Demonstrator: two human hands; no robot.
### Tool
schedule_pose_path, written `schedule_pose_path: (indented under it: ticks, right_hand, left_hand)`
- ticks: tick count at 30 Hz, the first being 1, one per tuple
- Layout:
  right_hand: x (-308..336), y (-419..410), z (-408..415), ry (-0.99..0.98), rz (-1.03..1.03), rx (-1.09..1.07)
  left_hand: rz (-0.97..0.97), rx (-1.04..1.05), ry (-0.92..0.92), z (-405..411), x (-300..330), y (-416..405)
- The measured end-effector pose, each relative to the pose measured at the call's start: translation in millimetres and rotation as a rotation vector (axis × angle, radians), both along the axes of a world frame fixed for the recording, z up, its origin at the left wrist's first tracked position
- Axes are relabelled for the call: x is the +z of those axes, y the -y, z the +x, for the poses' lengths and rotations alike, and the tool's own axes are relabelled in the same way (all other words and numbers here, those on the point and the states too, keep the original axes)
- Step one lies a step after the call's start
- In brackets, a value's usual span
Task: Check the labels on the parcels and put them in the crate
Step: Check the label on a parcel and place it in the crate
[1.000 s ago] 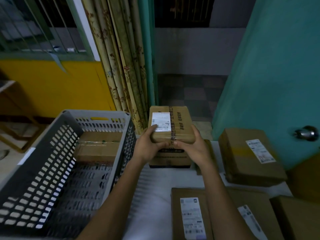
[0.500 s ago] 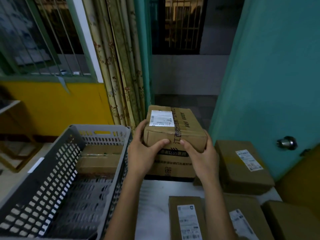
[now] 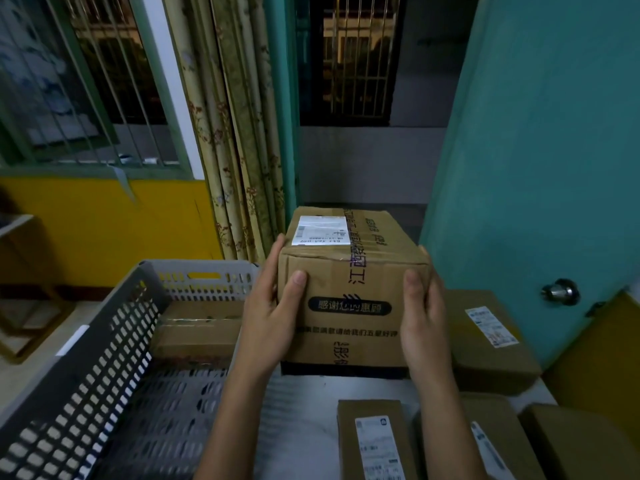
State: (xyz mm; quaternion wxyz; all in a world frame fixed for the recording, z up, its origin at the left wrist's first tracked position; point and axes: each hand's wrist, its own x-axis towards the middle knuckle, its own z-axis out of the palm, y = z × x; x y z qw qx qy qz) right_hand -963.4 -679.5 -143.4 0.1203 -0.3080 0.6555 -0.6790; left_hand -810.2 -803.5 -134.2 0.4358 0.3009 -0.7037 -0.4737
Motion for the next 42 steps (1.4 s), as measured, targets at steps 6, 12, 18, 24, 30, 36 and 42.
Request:
schedule_pose_path:
  ticks: [6, 12, 18, 24, 30, 36, 42]
  right_hand:
    - [1.4, 1.4, 2.4, -0.021, -0.039, -0.044]
    - [2.0, -5.3, 5.8, -0.002, 0.006, 0.058]
    - [4.1, -4.1, 5.4, 0.004, -0.078, 0.028]
    - [13.0, -1.2, 9.8, 0.019, -0.065, 0.094]
    - [6.0, -2.3, 11.2, 0.07, -0.031, 0.182]
    - [7.8, -3.6, 4.2, 0.1, -0.113, 0.125]
    - [12.3, -3.3, -6.1, 0.037, -0.107, 0.024]
  left_hand:
    - [-0.02, 0.058, -0.034, -6.3, 3.6, -6.0]
    - [0.049, 0.059, -0.071, -4.6, 6.2, -5.0]
    - [0.053, -0.112, 0.04, 8.7, -5.4, 5.7]
    - [0.127, -0.09, -0.107, 4.2, 0.4, 1.6]
    - [0.155, -0.055, -0.146, 4.6, 16.8, 7.5]
    - [0.195, -0.189, -0.101, 7.5, 6.1, 8.1]
    - [0.279, -0.237, -0.154, 3.5, -9.9, 5.0]
